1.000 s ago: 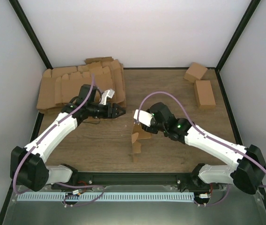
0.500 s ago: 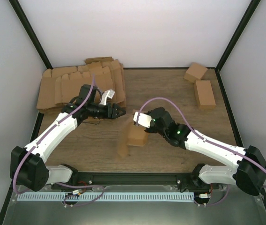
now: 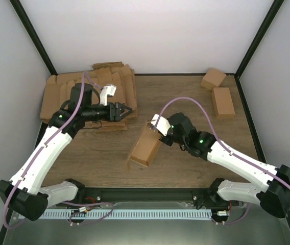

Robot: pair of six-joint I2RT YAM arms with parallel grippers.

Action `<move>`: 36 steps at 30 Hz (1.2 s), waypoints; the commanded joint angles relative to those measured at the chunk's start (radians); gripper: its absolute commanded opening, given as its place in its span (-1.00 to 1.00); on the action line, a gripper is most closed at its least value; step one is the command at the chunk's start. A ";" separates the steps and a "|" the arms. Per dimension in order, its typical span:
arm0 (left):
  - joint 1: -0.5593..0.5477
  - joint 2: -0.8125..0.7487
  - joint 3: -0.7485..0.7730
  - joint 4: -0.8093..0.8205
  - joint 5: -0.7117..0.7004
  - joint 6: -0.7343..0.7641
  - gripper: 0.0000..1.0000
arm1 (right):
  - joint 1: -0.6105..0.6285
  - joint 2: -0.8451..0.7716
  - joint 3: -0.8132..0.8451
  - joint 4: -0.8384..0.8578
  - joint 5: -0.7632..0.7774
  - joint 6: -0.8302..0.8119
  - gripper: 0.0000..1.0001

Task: Fold the paper box

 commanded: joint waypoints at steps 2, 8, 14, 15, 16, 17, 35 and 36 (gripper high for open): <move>0.004 -0.021 0.074 -0.096 -0.066 0.026 0.20 | -0.078 -0.021 0.079 -0.118 -0.169 0.272 -0.99; 0.003 -0.024 0.141 -0.162 -0.109 0.056 0.20 | -0.159 0.005 0.041 -0.145 -0.363 0.449 -0.99; 0.004 -0.015 0.149 -0.221 -0.148 0.127 0.37 | -0.172 0.045 -0.011 -0.122 -0.455 0.584 -0.99; 0.003 -0.015 0.150 -0.226 -0.154 0.139 0.42 | -0.172 0.047 -0.026 -0.108 -0.476 0.599 -0.99; 0.004 -0.018 0.149 -0.231 -0.161 0.150 0.46 | -0.173 0.048 -0.044 -0.095 -0.500 0.610 -0.99; 0.003 -0.021 0.148 -0.234 -0.166 0.162 0.51 | -0.173 0.049 -0.061 -0.079 -0.514 0.628 -0.99; -0.032 -0.003 -0.111 -0.079 -0.199 0.169 0.63 | -0.151 0.171 -0.200 0.013 -0.345 0.758 -0.97; -0.032 -0.008 -0.129 -0.061 -0.212 0.154 0.64 | -0.145 0.173 -0.202 0.015 -0.322 0.765 -0.96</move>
